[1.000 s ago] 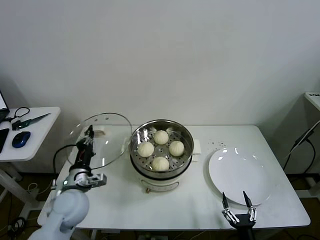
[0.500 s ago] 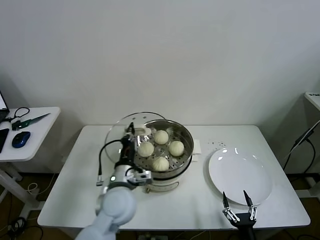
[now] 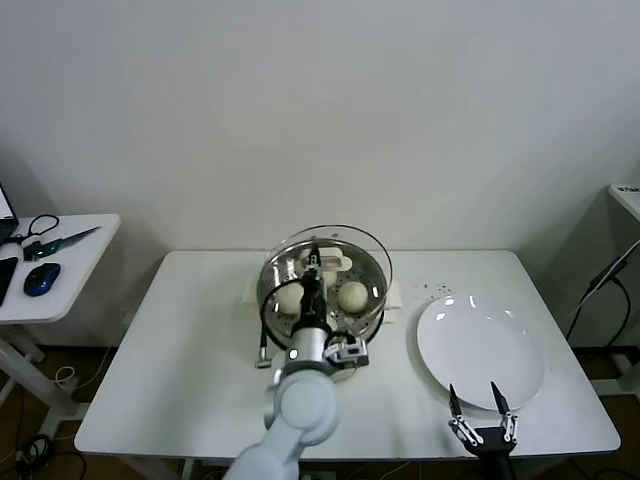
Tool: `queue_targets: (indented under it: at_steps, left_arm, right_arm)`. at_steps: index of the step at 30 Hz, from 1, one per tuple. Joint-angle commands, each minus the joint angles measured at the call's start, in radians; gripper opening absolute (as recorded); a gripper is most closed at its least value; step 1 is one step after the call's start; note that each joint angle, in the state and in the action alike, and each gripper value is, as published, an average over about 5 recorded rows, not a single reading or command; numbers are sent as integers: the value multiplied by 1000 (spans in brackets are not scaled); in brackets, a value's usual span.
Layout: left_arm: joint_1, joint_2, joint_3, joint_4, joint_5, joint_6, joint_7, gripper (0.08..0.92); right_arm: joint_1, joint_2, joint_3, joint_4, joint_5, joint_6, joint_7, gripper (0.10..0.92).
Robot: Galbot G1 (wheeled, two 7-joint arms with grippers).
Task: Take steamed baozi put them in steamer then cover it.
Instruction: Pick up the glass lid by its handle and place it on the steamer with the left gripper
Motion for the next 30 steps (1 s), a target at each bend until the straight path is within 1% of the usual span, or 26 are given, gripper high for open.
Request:
queue_targets:
  at_steps: [1, 17, 30]
  left_arm:
    - [-23, -90, 49, 71, 60, 17, 8, 133]
    - [0, -69, 9, 146, 88, -13, -48, 133]
    - [-7, -21, -19, 155, 87, -20, -42, 133]
  right_arm:
    - [3, -1, 1, -3, 2, 6, 2, 823]
    - [-3, 6, 0, -3, 4, 20, 3, 823]
    - [-6, 10, -2, -5, 2, 26, 2, 823]
